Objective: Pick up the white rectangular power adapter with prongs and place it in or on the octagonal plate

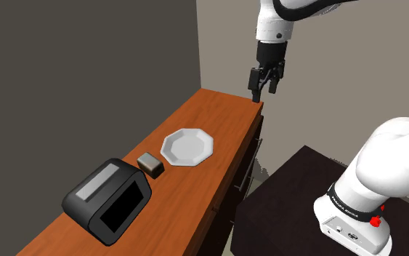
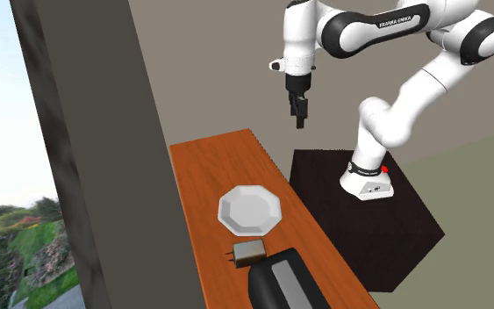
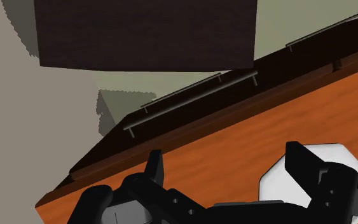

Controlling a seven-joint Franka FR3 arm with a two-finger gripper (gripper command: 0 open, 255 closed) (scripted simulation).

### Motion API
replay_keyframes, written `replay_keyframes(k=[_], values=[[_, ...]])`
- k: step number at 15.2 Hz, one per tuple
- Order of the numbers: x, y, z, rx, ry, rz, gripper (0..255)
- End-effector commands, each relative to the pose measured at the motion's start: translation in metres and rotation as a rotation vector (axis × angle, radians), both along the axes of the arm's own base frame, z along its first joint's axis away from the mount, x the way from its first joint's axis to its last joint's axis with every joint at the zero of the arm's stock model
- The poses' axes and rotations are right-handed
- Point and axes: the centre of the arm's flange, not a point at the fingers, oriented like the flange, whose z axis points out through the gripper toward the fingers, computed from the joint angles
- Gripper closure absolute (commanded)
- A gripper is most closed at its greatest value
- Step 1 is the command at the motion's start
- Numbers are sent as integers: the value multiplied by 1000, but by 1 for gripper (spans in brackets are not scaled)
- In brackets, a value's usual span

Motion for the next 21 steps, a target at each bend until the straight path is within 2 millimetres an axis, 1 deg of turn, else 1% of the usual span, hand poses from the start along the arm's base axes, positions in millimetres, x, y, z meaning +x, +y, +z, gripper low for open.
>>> replay_keyframes(k=[1, 21], values=[[5, 26, -7, -3, -6, -6, 0], [96, 260, -92, -37, -57, -50, 0]])
